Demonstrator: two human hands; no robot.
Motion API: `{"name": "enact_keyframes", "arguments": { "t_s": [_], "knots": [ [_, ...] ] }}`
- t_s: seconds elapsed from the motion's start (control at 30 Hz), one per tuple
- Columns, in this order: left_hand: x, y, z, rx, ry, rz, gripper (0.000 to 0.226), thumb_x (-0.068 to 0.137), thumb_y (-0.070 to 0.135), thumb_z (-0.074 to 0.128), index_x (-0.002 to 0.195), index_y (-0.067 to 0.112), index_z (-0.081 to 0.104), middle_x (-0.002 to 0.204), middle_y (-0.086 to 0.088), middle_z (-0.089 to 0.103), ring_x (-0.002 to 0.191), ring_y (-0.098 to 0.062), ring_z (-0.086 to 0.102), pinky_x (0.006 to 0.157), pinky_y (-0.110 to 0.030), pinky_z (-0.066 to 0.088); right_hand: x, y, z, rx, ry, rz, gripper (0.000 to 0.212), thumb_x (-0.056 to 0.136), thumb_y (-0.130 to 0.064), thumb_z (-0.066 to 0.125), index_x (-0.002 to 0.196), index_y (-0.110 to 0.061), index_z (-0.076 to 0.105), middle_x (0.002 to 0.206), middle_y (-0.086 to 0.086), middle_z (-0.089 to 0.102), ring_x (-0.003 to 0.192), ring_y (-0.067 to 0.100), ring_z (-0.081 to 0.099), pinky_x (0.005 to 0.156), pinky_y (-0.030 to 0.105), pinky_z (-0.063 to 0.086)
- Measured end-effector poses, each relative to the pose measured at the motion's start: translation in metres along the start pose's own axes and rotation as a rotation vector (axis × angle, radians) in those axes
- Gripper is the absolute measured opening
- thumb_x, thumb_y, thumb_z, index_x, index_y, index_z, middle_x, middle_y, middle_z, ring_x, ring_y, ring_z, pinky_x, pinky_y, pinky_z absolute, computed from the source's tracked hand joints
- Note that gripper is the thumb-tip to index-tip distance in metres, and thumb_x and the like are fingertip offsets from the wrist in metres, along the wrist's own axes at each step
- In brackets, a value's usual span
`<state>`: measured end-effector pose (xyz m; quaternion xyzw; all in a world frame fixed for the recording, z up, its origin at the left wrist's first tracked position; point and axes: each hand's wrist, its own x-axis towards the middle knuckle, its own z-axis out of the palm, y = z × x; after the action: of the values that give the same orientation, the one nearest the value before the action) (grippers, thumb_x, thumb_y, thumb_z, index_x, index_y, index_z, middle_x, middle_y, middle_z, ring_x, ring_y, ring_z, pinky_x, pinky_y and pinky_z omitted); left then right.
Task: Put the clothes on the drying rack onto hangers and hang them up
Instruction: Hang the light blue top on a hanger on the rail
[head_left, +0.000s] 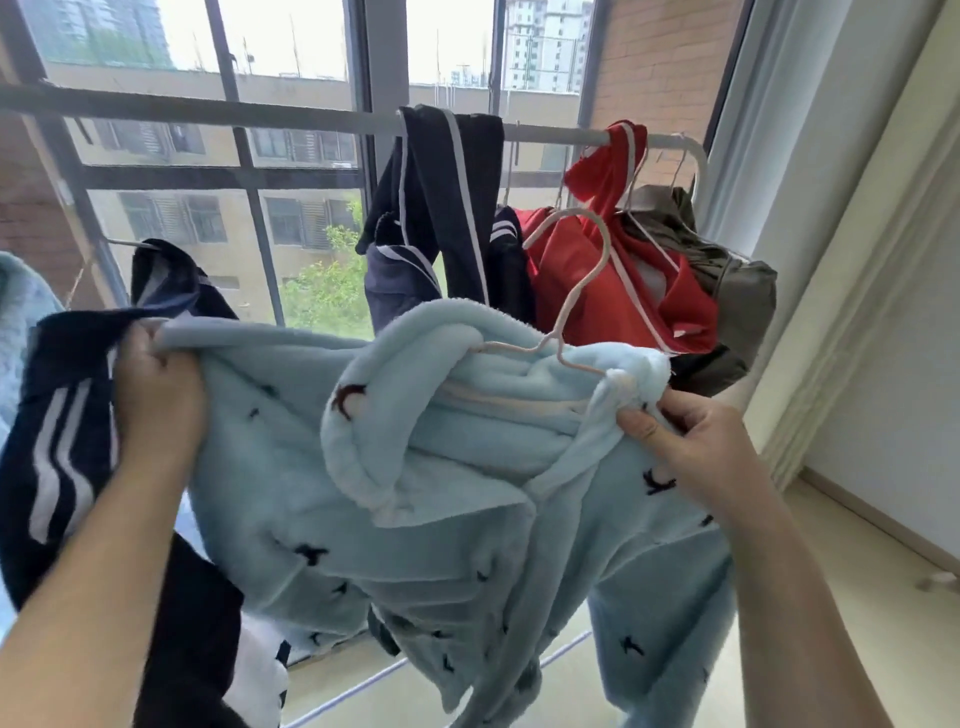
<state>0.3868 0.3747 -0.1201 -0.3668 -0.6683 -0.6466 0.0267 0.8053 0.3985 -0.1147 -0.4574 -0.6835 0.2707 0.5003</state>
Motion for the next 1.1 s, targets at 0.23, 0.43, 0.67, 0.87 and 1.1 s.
{"name": "enact_keyframes", "arguments": {
  "t_s": [0.23,0.43,0.67,0.87,1.1],
  "knots": [
    [0.013,0.006,0.024,0.433,-0.343,0.009,0.028,0.085,0.022,0.055,0.109,0.010,0.059,0.111,-0.019,0.063,0.097,-0.034,0.058,0.081,-0.037,0.041,-0.003,0.003,-0.009,0.062,-0.010,-0.001,0.073,0.062,-0.066,0.074,0.084,0.004,0.068,0.085,0.034,0.063,0.066,0.025,0.057,0.067,0.056,0.050],
    [-0.125,0.016,0.030,0.160,-0.452,0.006,0.038,0.079,0.059,0.056,0.099,0.027,0.051,0.085,0.014,0.061,0.076,-0.010,0.058,0.062,-0.031,0.043,-0.001,0.003,0.000,0.032,0.043,0.036,0.086,0.054,-0.079,0.065,0.079,0.003,0.066,0.082,0.031,0.064,0.065,0.025,0.056,0.066,0.049,0.050],
    [-0.127,0.005,0.072,-0.074,-0.356,-0.170,0.011,0.087,0.021,0.050,0.082,0.013,0.055,0.078,0.000,0.061,0.078,-0.024,0.057,0.063,-0.033,0.047,-0.002,-0.003,0.011,-0.027,0.006,-0.001,0.019,0.081,-0.031,0.073,0.066,-0.021,0.066,0.060,0.005,0.065,0.057,0.013,0.055,0.056,0.030,0.045],
    [-0.130,0.039,0.070,-0.586,-0.485,-0.401,0.047,0.079,0.062,0.042,0.105,0.024,0.047,0.102,-0.003,0.060,0.091,-0.014,0.063,0.078,-0.040,0.055,-0.005,0.005,0.007,0.000,0.033,0.030,0.024,0.083,-0.028,0.072,0.084,-0.004,0.071,0.079,0.021,0.070,0.081,0.039,0.065,0.074,0.046,0.052],
    [-0.073,0.019,0.066,0.207,-0.233,0.355,0.036,0.083,0.028,0.052,0.111,0.006,0.052,0.116,-0.015,0.052,0.111,-0.036,0.045,0.098,-0.055,0.033,-0.010,0.001,0.010,0.050,-0.036,0.014,0.031,0.075,-0.041,0.071,0.076,-0.010,0.070,0.075,0.006,0.073,0.076,0.028,0.066,0.073,0.033,0.054]
  ]
}}
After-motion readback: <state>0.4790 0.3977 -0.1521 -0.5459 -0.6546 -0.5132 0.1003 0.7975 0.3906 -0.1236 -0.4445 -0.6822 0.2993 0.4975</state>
